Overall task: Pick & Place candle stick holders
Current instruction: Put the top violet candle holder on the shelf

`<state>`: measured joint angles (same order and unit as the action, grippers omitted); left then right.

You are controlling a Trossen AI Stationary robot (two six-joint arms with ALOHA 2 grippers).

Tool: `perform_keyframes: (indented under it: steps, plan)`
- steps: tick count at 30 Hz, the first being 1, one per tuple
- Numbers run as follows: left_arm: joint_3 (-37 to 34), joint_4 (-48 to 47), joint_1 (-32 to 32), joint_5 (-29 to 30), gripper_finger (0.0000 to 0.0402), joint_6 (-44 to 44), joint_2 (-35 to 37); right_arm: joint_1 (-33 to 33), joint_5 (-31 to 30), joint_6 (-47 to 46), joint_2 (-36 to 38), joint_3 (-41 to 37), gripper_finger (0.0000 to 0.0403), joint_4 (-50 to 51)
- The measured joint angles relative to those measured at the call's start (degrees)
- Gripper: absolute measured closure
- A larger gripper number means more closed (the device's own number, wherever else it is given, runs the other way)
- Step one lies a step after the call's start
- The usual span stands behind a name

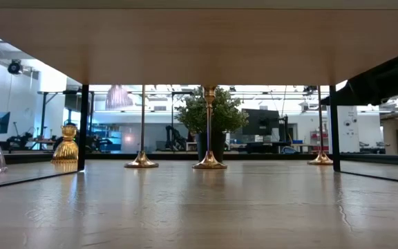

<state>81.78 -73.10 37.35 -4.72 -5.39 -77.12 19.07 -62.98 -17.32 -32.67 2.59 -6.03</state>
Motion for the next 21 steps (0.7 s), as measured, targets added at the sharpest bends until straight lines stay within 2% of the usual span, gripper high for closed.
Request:
perform_keyframes:
  steps: [4, 11, 17, 21]
  plan:
    - [10.78, -5.22, 0.0, 4.94, 0.037, 1.51, 0.23, 0.0, -0.02, 4.67, -0.02, 0.0, 0.0394, -4.17]
    - [25.29, -6.6, -1.63, 4.52, 0.037, 6.55, 0.23, 0.0, -0.15, 14.01, 0.0, 0.0, 0.0394, -11.23]
    - [33.69, -4.64, -6.71, 2.72, 0.037, 8.74, 0.23, 0.0, -4.51, 30.58, 0.0, 0.0, 0.0394, -25.41]
    - [35.32, -3.06, -11.19, 2.84, 0.037, 11.19, 0.23, 0.0, -5.6, 44.6, 0.0, 0.71, 0.0394, -37.89]
